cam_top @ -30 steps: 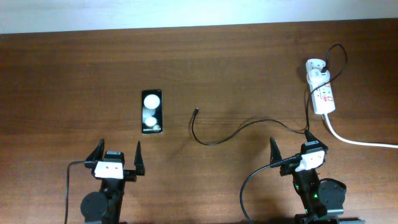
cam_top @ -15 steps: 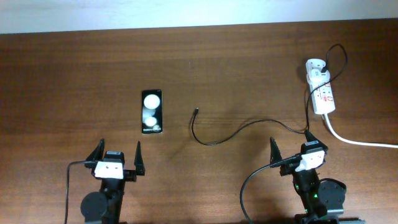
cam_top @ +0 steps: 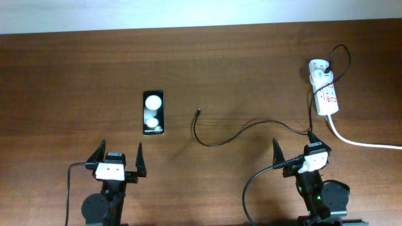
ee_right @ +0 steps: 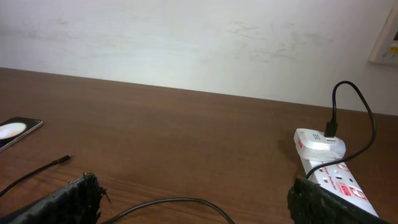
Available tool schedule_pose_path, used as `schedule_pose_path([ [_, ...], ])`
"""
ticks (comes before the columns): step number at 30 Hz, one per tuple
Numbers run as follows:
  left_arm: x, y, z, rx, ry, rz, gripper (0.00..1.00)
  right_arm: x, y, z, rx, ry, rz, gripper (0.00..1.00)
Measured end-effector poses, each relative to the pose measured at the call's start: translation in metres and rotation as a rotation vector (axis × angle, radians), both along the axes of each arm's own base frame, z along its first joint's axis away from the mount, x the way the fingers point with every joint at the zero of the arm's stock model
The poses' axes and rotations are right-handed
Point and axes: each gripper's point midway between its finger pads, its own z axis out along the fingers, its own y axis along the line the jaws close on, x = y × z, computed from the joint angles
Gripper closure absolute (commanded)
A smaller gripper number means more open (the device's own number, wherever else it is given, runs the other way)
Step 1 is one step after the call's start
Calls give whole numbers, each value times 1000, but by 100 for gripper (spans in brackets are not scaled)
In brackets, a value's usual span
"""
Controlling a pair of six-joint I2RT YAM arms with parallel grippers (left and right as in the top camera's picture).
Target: Plug charger to phone and switch on socket
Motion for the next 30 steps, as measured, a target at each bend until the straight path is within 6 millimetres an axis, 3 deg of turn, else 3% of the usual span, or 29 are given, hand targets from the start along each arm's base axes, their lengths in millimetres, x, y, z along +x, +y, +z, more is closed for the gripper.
schedule_pose_path([
  [4,0,0,0,0,0,-2,1,0,0,0,0,0,0,1],
  [6,-1,-11,13,0,-53,-65,1,0,0,0,0,0,0,1],
  [11,-3,-26,11,-5,-46,-151,1,0,0,0,0,1,0,1],
  [14,0,-27,2,-11,0,-159,1,0,0,-1,0,3,0,1],
  [30,3,-30,16,-17,30,-180,1,0,0,-1,0,5,0,1],
])
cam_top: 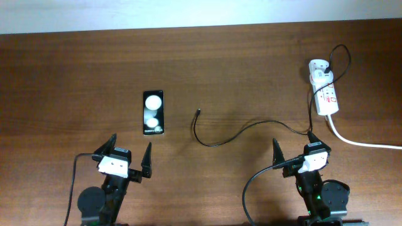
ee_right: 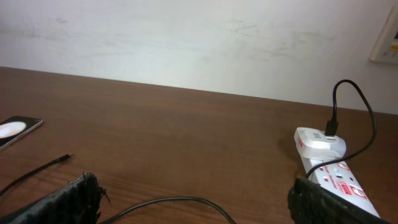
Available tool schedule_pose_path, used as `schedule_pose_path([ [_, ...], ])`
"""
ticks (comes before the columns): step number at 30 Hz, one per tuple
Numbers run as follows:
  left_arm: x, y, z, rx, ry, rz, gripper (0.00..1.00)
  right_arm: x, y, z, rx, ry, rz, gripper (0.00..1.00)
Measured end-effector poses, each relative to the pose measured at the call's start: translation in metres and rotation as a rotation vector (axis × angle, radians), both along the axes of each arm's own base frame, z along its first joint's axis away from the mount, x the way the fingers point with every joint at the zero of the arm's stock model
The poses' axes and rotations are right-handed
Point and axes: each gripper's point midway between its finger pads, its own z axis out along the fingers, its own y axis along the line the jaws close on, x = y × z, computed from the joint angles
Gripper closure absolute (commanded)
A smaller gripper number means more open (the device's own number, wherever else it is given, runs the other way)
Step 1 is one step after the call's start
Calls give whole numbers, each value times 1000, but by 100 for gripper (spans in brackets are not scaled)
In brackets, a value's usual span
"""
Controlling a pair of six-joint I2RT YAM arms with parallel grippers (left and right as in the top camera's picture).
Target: Plug charger to phone and switch on socket
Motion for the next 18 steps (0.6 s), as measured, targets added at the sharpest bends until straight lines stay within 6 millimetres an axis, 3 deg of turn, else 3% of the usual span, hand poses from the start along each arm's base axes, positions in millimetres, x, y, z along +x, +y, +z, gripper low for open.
schedule_pose_path([
  [9,5,0,24,0,-3,-2,1,0,0,0,0,0,0,1],
  [18,28,-6,29,-12,111,-43,1,0,0,0,0,0,0,1],
])
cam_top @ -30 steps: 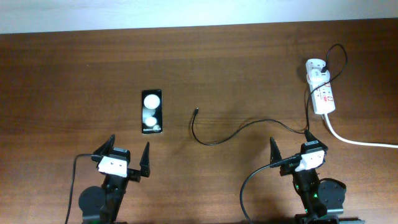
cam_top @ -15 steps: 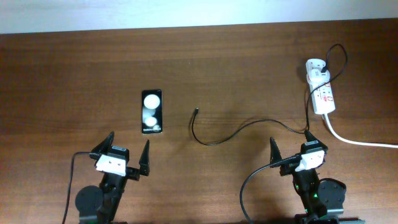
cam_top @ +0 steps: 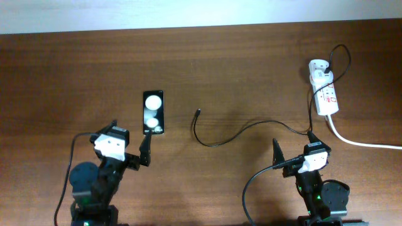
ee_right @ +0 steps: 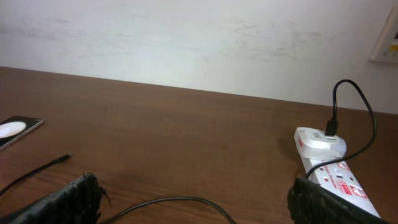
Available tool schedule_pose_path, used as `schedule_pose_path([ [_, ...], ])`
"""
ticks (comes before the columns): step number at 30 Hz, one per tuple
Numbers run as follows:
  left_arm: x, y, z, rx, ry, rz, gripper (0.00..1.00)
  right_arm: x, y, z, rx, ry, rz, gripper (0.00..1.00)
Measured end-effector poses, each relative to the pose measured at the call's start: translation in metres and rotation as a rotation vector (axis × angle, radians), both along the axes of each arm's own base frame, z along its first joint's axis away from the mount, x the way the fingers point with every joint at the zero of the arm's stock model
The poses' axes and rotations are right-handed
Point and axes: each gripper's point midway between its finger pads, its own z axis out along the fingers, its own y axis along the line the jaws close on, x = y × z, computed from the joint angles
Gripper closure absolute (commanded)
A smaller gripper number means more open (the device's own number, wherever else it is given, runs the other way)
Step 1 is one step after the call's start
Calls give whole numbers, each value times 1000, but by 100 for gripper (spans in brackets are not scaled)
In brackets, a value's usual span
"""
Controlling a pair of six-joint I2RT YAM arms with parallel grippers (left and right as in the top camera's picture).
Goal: Plug charger to phone and switch on socket
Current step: 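Raise the left arm and move its gripper over the black phone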
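A black phone (cam_top: 153, 113) lies flat at centre left; in the right wrist view it shows at the left edge (ee_right: 15, 127). The black charger cable (cam_top: 217, 141) curls across the table, and its free plug tip (cam_top: 198, 112) lies bare to the right of the phone. The other end runs to a white adapter (cam_top: 318, 68) in the white socket strip (cam_top: 327, 96). My left gripper (cam_top: 132, 129) is open, its right fingertip just below the phone's near end. My right gripper (cam_top: 293, 138) stands open by the front edge, cable (ee_right: 168, 202) between its fingers (ee_right: 68, 199).
The strip's thick white lead (cam_top: 358, 142) trails off to the right edge. A pale wall (ee_right: 199, 43) backs the far side of the brown wooden table (cam_top: 75, 69).
My left gripper has moved away from the front edge towards the phone and turned a little; it stays open. The right arm, phone and cable have not moved.
Both grippers first stood open near the front edge, the left well short of the phone. The left was then slightly to the right and turned. Now it is close under the phone's near end. The right gripper is unchanged throughout.
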Motion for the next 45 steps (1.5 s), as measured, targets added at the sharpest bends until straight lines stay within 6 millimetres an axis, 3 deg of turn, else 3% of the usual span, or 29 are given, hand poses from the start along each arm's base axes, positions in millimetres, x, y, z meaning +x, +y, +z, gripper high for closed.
schedule_pose_path([
  [16,49,-17,-12,-41,344,-121,1,0,0,0,-1,2,0,1],
  [26,50,-18,43,-48,376,-128,1,0,0,0,-1,2,0,1],
  [33,59,-18,51,-36,541,-148,1,0,0,0,0,1,0,1],
  [36,64,-15,43,-2,625,-147,1,0,0,0,-1,2,0,1],
  [45,74,-12,52,28,582,-145,1,0,0,0,0,2,0,2],
])
